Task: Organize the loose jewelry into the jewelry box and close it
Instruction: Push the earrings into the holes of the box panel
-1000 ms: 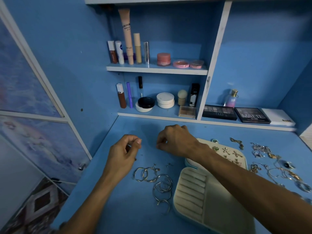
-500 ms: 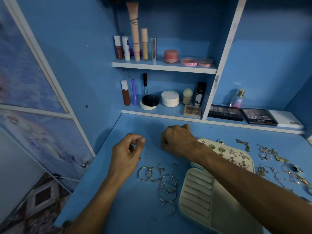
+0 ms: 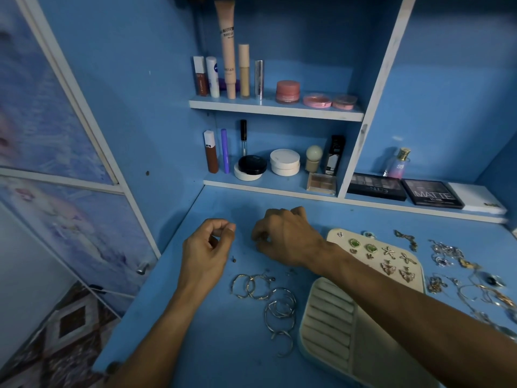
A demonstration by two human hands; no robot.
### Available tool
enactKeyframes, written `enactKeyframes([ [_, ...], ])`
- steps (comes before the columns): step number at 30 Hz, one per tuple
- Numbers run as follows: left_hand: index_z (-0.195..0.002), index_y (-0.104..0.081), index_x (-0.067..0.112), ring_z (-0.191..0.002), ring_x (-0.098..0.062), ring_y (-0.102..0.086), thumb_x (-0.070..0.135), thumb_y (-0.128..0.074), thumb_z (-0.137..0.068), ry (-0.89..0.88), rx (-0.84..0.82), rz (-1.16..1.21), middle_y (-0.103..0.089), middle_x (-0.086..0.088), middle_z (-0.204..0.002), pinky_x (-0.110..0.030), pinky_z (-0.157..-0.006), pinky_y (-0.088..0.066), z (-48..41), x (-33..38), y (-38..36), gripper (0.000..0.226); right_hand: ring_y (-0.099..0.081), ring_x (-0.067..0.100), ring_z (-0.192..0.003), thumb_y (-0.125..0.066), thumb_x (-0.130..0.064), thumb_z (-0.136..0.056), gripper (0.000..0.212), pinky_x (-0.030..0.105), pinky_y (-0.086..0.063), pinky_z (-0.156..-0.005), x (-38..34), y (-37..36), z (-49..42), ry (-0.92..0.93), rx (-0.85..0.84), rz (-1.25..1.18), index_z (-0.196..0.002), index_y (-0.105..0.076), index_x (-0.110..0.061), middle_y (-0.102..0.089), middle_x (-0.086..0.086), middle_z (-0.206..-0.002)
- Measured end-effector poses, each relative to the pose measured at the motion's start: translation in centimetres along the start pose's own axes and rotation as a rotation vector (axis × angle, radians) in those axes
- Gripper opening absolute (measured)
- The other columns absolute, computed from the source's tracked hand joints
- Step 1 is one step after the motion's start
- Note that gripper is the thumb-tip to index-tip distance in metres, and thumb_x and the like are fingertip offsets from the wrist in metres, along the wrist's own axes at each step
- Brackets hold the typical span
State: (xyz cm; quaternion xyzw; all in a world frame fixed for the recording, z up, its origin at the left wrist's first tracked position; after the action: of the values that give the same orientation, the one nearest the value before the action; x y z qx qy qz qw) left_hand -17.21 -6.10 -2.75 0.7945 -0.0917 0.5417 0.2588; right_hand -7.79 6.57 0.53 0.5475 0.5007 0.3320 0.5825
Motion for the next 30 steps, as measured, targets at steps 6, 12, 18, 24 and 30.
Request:
enactKeyframes([
  [6,-0.094,-0.071,0.026,-0.076,-0.005,-0.064,0.022,-0.067,-0.095,0.025,0.014,0.014,-0.072,0.011,-0.086,-0.015,-0.067,-0.046,-0.3,-0.8,0.2,0.006,-0.059,0.012,-0.095,-0.063,-0.032,-0.089,0.013,0.039,-0.029,-0.095,-2.7,-1.0,0.0,0.077,-0.056,-0.081,-0.092,-0.075,-0.029,-0.065,-0.012,-0.092],
  [12,-0.095,-0.071,0.023,-0.078,-0.003,-0.064,0.023,-0.066,-0.095,0.008,0.015,-0.011,-0.072,0.012,-0.087,-0.012,-0.066,-0.046,-0.1,-0.4,0.2,0.006,-0.059,0.018,-0.093,-0.059,-0.026,-0.091,0.015,0.042,-0.031,-0.093,-2.6,-1.0,-0.4,0.069,-0.054,0.016,-0.092,-0.074,-0.025,-0.064,-0.004,-0.097],
  [18,-0.095,-0.072,0.023,-0.077,-0.005,-0.065,0.021,-0.066,-0.095,-0.015,-0.002,-0.023,-0.071,0.012,-0.086,-0.014,-0.066,-0.048,0.0,-0.2,0.1,0.006,-0.060,0.023,-0.091,-0.058,-0.026,-0.087,0.013,0.042,-0.030,-0.088,-2.4,-1.5,-1.1,0.034,-0.075,0.132,-0.088,-0.069,-0.018,-0.064,0.002,-0.095],
  [24,-0.096,-0.070,0.024,-0.080,-0.006,-0.065,0.023,-0.066,-0.096,-0.049,-0.025,-0.010,-0.069,0.019,-0.086,-0.014,-0.070,-0.048,0.1,0.1,0.0,0.004,-0.057,0.026,-0.088,-0.053,-0.032,-0.093,0.018,0.043,-0.030,-0.088,-2.7,-1.6,-0.3,0.066,-0.104,0.164,-0.099,-0.057,-0.015,-0.059,0.006,-0.095],
  [30,-0.090,-0.066,0.023,-0.067,-0.008,-0.060,0.019,-0.067,-0.096,-0.104,-0.061,0.014,-0.067,0.014,-0.081,-0.013,-0.061,-0.045,0.7,2.2,-0.9,0.007,-0.053,0.017,-0.085,-0.058,-0.026,-0.090,0.015,0.038,-0.034,-0.092,1.4,1.3,1.7,-0.087,-0.070,-0.161,-0.104,-0.057,-0.020,-0.064,-0.009,-0.082],
])
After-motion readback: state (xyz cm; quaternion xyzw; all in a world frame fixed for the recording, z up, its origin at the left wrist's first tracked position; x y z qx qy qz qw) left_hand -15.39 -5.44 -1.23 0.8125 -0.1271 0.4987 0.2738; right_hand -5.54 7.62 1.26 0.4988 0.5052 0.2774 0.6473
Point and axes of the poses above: each hand's wrist, its own z-axis away from the middle knuckle, its own y-axis out of the back of the hand, x = y × z, the point moved 10 cm from there along -z, towards the middle knuckle
